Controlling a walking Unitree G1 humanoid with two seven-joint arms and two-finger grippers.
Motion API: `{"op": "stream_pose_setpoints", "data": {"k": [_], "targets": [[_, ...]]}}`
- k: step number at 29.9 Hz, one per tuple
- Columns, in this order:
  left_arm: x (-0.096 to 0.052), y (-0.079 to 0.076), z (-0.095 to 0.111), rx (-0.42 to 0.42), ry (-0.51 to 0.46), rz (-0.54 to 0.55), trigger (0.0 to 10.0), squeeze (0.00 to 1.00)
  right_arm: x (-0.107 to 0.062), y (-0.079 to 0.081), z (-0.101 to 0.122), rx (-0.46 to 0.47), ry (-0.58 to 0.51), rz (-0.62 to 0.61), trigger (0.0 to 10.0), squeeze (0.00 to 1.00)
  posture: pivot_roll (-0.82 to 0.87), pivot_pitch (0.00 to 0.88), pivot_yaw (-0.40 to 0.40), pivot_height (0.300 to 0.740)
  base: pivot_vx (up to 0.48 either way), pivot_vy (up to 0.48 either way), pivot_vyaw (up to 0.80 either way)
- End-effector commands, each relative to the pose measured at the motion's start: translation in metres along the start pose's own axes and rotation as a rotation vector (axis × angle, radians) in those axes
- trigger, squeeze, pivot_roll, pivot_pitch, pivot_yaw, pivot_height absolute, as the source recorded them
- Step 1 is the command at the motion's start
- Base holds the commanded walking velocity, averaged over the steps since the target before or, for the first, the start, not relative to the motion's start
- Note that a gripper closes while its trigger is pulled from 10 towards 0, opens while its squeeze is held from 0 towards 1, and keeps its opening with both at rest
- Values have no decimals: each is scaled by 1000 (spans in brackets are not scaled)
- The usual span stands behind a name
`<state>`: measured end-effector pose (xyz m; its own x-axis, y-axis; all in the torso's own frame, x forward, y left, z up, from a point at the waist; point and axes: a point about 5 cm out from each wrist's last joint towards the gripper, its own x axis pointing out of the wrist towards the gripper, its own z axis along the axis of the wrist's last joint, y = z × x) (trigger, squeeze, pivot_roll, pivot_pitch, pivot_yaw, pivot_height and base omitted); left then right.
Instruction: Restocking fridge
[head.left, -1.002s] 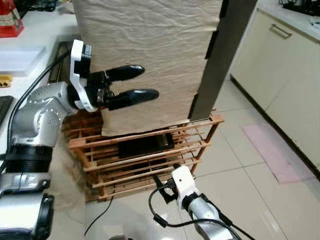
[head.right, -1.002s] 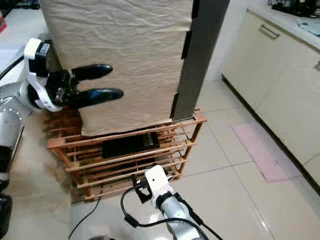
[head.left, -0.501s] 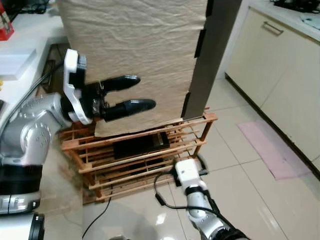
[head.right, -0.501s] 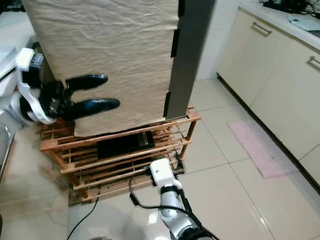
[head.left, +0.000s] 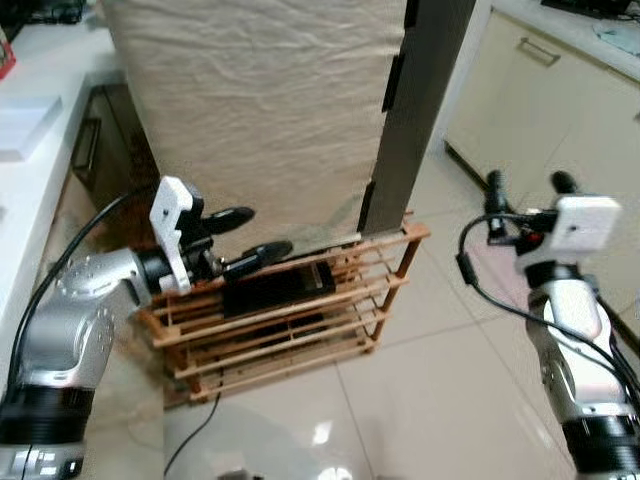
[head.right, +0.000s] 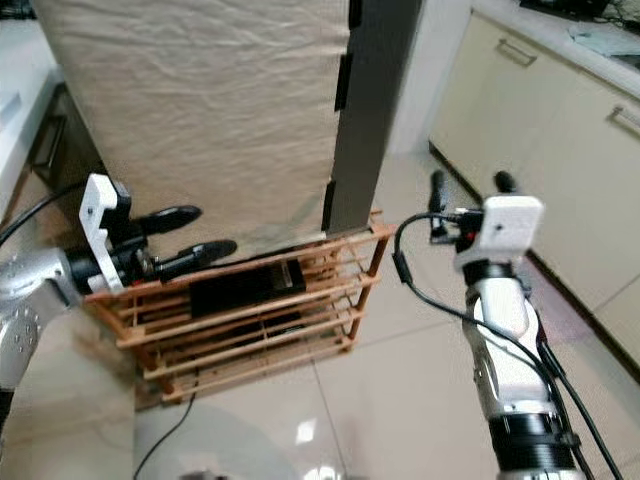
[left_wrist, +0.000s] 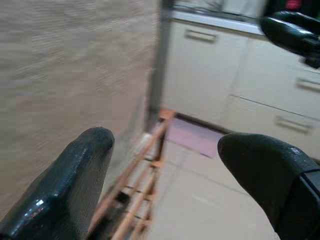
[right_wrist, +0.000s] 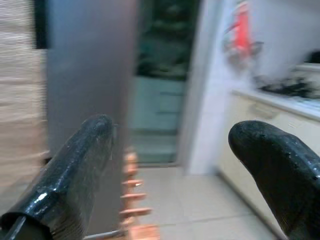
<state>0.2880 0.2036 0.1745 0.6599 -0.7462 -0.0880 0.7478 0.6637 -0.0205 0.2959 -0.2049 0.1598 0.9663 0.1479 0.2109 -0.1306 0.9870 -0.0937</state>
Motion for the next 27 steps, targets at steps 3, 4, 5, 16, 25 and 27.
{"op": "stream_pose_setpoints", "data": {"k": [3, 4, 5, 16, 25, 27], "targets": [[-14, 9, 14, 69, -81, 117, 10000, 0, -9, 32, 19, 27, 54, 396, 10000, 0, -8, 0, -32, 740, 0, 0, 0], [-20, 10, 18, 68, -109, 144, 10000, 0, -14, 40, 21, 35, 71, 497, 10000, 0, -6, 0, -31, 740, 0, 0, 0], [-20, 10, 18, 68, -109, 144, 10000, 0, -14, 40, 21, 35, 71, 497, 10000, 0, -6, 0, -31, 740, 0, 0, 0], [-22, 16, 36, 97, -145, 195, 10000, 0, -23, 45, 63, 127, 54, 734, 10000, 0, -4, 0, -25, 740, 0, 0, 0], [-13, 25, 34, 137, -87, 195, 10000, 0, -19, 50, 57, 134, 76, 766, 10000, 0, 17, 0, -34, 740, 0, 0, 0], [-12, 25, 35, 139, -96, 195, 10000, 0, -18, 50, 57, 142, 76, 758, 10000, 0, 19, 0, -33, 740, 0, 0, 0]]}}
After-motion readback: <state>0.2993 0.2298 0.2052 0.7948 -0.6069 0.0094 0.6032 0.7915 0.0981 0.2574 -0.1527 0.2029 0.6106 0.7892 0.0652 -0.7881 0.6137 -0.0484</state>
